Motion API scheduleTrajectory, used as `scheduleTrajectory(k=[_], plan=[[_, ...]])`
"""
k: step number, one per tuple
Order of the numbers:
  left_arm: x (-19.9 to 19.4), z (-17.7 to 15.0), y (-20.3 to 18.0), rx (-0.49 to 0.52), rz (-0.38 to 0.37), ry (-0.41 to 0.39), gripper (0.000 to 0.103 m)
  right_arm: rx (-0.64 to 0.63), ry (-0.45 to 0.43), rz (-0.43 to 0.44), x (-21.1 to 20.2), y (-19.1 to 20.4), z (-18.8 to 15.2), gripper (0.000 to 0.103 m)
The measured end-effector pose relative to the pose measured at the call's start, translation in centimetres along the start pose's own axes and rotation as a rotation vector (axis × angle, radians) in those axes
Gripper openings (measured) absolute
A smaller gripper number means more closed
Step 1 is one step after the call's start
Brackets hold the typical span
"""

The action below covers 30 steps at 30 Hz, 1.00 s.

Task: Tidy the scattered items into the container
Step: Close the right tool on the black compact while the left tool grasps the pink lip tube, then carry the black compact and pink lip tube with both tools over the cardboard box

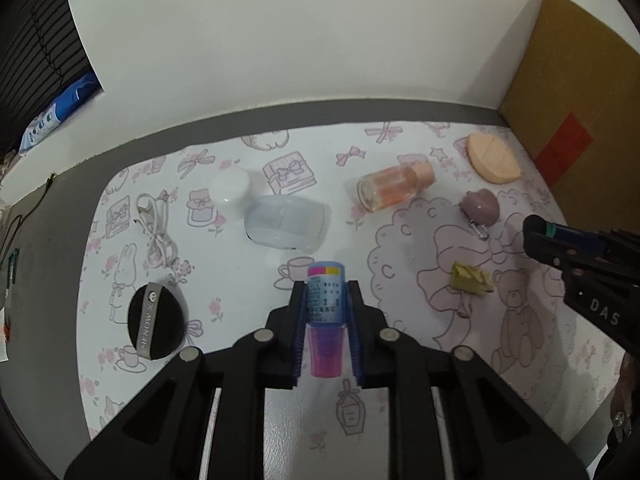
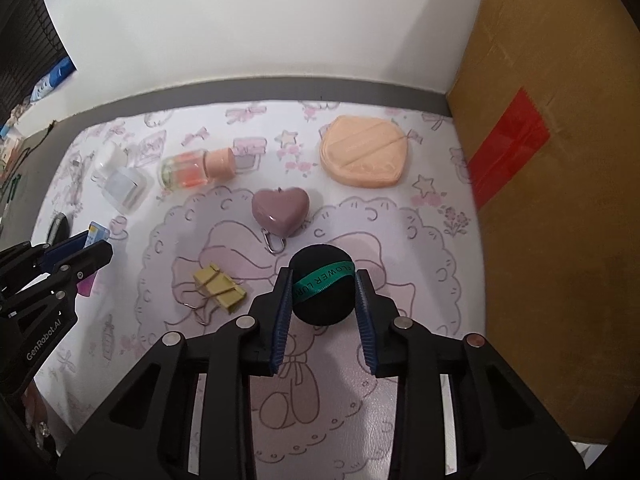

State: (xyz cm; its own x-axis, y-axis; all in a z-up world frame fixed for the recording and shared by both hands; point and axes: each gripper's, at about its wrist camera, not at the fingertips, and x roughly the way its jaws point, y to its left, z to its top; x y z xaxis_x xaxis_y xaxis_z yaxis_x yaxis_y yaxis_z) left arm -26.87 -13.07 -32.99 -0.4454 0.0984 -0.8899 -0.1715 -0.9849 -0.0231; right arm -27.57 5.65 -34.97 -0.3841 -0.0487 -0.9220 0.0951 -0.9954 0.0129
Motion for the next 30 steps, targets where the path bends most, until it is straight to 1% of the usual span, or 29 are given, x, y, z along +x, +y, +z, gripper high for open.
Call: scheduleTrajectory(k=[6,16,30], plan=[[-3.8,0.6,-0.3,-0.015,0.008,-0.053,0.019,-0.007,-0.059,-0.007,-3.9,0.6,0.2,0.031],[-11.2,0.8,-0.2,-0.022,0.012,-0.14,0.019,-0.018,-0.164,-0.007,-12.2,1.5,0.7,0.031],[-20.3,0.5,-0.5,-0.02,0.008,-0.271,0.019,-0.048,-0.281,-0.016,-21.3,4.0,0.4,0.031]])
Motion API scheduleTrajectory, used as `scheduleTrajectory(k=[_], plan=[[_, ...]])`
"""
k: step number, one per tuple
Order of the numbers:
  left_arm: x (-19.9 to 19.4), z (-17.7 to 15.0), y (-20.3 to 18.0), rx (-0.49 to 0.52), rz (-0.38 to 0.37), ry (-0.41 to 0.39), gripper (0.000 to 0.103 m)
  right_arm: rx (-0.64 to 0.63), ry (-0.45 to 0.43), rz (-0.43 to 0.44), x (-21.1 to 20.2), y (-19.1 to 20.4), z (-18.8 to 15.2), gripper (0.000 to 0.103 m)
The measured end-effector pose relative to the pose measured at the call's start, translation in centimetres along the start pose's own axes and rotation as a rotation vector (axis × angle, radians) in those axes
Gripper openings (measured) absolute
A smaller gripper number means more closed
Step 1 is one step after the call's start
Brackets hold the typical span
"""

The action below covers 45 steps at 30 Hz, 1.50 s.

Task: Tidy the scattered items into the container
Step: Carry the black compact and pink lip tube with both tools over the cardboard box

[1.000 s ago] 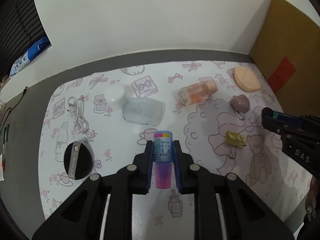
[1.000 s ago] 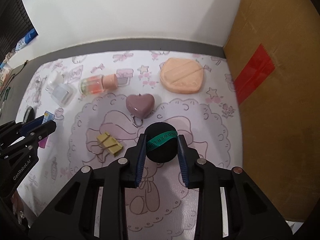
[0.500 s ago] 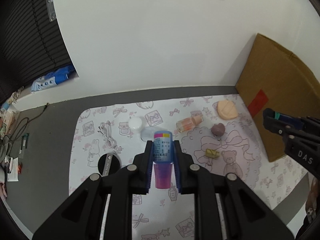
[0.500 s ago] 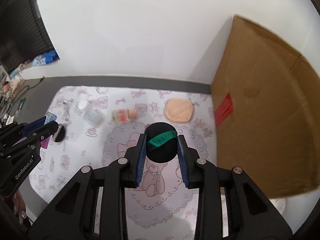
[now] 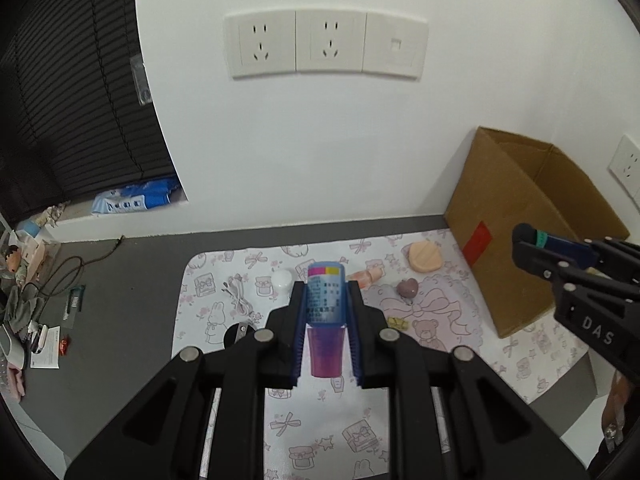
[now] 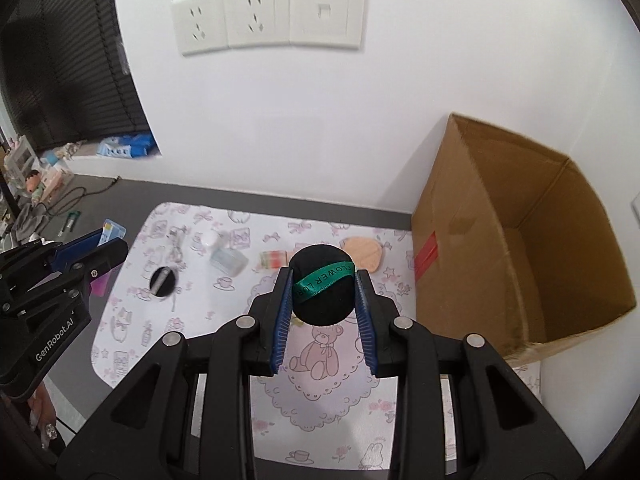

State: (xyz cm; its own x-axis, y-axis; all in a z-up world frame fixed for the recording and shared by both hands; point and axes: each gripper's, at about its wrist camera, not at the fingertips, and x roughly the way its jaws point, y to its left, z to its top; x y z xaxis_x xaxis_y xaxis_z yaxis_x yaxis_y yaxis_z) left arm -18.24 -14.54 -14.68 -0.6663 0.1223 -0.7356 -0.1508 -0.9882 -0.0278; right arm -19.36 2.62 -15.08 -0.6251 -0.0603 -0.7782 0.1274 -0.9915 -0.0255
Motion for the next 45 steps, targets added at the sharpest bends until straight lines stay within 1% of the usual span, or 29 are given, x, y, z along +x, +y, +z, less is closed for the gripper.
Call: scheduleTrajectory(k=[10,14,20,28,36,40,45], plan=[[-6.2,1.2,0.4,0.005,0.005,-0.099,0.019,-0.02,-0.088,-0.012,-6.5,1.4,1.1,0.031],[-7.9,1.2,0.4,0.01,0.011,-0.132,0.019,-0.022,-0.126,-0.018,-8.7,1.9,1.2,0.031],[-9.1,1.2,0.5,0.008,0.013,-0.153,0.019,-0.011,-0.151,-0.023,-10.5,2.1,1.1,0.031],[-9.6,1.6,-0.5,0.029,0.001,-0.159,0.019,0.002,-0.153,-0.033,-11.3,1.7,1.3,0.031],[-9.5,2.3,-3.4,0.032,0.002,-0.166,0.019,0.004,-0.166,-0.038,-11.7,-0.1,0.9,0.031],[-9.2,2.6,-5.7,0.021,0.008,-0.17,0.019,0.007,-0.18,-0.04,-11.8,-2.3,0.4,0.031],[-8.6,3.1,-9.3,0.017,0.012,-0.167,0.019,0.002,-0.174,-0.042,-11.9,-5.9,0.3,0.031]])
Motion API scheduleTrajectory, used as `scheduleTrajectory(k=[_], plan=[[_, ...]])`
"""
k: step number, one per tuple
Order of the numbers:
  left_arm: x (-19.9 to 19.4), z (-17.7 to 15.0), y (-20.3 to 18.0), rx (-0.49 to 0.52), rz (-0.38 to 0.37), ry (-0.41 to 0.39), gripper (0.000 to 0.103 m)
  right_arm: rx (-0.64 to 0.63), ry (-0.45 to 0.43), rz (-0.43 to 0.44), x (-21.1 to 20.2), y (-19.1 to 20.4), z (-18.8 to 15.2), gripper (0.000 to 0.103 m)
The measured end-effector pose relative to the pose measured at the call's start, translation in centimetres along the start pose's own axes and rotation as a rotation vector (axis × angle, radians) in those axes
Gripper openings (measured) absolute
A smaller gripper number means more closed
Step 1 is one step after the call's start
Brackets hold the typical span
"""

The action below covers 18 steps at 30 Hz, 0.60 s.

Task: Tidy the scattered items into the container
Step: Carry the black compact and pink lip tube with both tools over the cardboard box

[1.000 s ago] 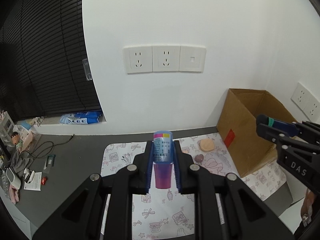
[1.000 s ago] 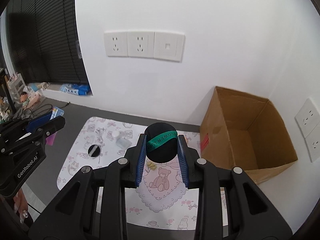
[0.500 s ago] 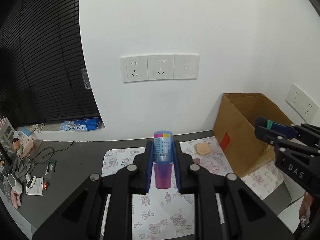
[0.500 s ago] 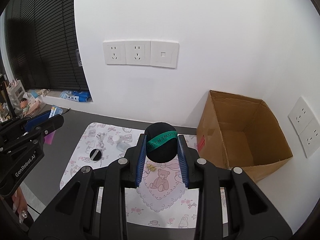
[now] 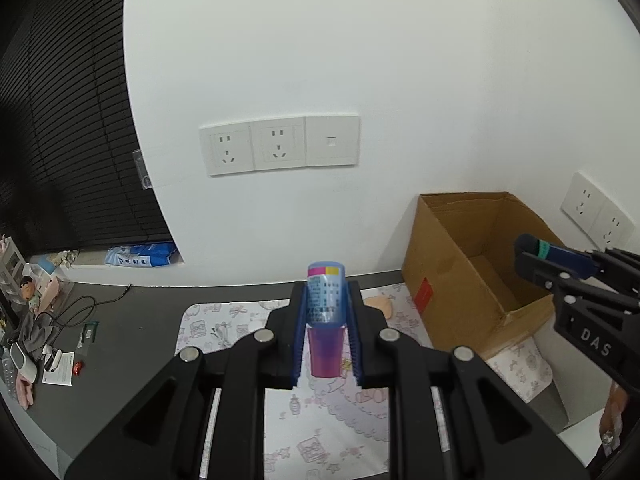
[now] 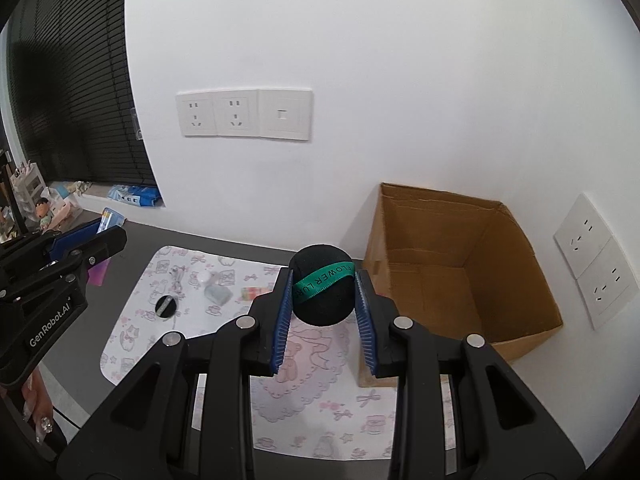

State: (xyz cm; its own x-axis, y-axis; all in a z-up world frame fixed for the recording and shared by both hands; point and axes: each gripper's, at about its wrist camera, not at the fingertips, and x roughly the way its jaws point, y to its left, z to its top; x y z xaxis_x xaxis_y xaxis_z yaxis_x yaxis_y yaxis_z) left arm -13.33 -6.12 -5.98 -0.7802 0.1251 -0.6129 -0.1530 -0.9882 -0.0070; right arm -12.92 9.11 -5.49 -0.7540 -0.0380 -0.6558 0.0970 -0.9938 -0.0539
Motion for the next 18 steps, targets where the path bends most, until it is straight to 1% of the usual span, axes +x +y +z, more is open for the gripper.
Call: scheduleTrajectory(k=[4,12,18], plan=[[0.4,0.3,-2.6,-0.006,0.003,0.004,0.019,0.002,0.003,0.004,0.3,-3.1,0.1,0.031],[1.4,1.1,-6.6,-0.023,0.001,0.008,0.019,0.005,0.015,-0.008,0.6,-8.3,0.1,0.031],[2.6,1.9,-10.5,0.007,-0.035,0.018,0.019,0.02,0.025,-0.03,0.9,-11.9,-0.7,0.031]])
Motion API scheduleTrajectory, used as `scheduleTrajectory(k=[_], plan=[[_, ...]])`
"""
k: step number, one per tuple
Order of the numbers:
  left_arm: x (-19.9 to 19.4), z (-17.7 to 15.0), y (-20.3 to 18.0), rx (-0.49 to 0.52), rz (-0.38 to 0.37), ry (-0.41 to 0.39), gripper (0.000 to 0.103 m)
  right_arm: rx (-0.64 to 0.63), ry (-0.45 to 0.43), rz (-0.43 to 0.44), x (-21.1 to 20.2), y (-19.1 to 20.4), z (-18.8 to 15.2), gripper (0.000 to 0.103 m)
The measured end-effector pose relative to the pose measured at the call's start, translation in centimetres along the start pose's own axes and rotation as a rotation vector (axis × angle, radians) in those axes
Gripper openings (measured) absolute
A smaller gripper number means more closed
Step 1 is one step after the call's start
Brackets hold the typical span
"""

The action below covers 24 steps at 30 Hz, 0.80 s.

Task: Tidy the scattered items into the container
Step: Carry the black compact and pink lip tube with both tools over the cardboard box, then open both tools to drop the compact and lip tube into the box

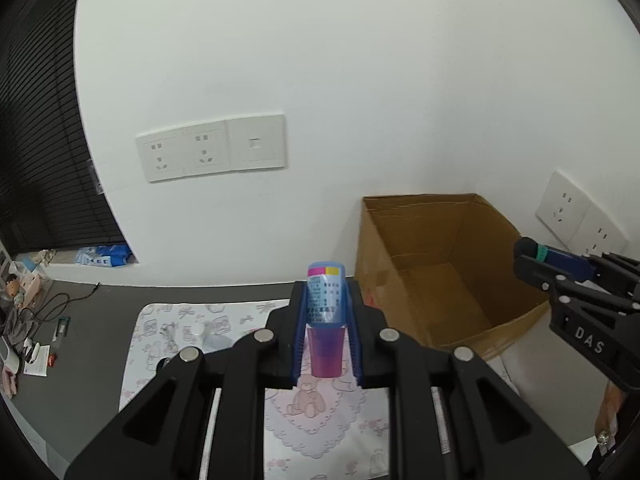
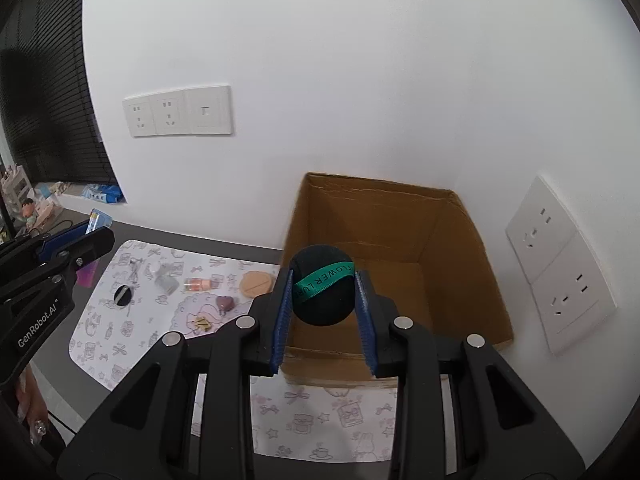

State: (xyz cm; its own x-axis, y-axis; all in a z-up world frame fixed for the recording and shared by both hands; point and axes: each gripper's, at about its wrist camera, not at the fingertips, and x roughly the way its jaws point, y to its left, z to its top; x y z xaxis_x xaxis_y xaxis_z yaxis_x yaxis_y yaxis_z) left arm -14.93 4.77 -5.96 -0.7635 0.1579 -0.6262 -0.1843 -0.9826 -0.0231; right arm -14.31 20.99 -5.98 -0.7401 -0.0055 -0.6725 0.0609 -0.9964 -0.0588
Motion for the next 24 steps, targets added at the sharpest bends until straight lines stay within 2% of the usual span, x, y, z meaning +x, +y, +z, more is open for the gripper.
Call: scheduleTrajectory(k=[11,24], plan=[[4.4,1.2,-7.3,0.099,-0.099,0.034,0.019,0.087,0.035,-0.079,1.9,-6.8,-1.8,0.031],[11.0,3.2,-10.6,0.158,-0.168,0.105,0.019,0.152,0.09,-0.133,5.5,-11.4,-1.6,0.031]])
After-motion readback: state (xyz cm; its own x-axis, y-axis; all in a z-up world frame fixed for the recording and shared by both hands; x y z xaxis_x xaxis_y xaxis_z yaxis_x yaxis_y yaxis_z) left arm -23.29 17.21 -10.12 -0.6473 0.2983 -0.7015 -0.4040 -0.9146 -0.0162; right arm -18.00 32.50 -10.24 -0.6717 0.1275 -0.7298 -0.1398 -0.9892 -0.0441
